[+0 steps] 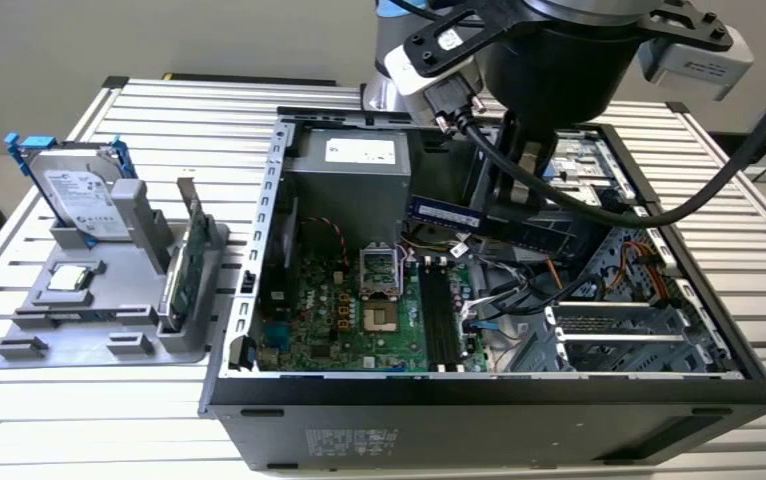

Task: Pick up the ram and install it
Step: 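Insert the ram into the slot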

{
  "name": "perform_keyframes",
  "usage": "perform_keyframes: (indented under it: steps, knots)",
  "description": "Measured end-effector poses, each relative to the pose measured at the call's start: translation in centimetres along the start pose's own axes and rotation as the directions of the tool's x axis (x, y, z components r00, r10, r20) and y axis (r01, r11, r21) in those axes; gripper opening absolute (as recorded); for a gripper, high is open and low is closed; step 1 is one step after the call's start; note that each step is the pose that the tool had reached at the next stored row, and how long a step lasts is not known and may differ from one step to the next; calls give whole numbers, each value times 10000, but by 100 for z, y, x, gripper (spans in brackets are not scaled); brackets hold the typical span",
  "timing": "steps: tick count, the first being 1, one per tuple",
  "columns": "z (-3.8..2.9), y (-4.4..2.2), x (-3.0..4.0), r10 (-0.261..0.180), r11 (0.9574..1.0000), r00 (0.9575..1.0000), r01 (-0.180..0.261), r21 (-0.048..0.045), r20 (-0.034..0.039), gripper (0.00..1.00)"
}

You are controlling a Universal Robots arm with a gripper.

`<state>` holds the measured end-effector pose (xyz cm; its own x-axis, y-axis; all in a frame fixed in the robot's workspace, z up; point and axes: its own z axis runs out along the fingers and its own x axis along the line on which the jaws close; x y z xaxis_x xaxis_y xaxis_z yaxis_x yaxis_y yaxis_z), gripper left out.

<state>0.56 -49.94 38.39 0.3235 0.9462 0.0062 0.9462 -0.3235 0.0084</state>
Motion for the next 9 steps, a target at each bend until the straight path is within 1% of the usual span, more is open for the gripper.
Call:
perform_keyframes:
  steps: [4,9]
  knots:
    - [0,-10,30,131,9999,9999,-131,-1,1,0]
    - [0,-15,43,453,9990,9990,-453,-3,4,0]
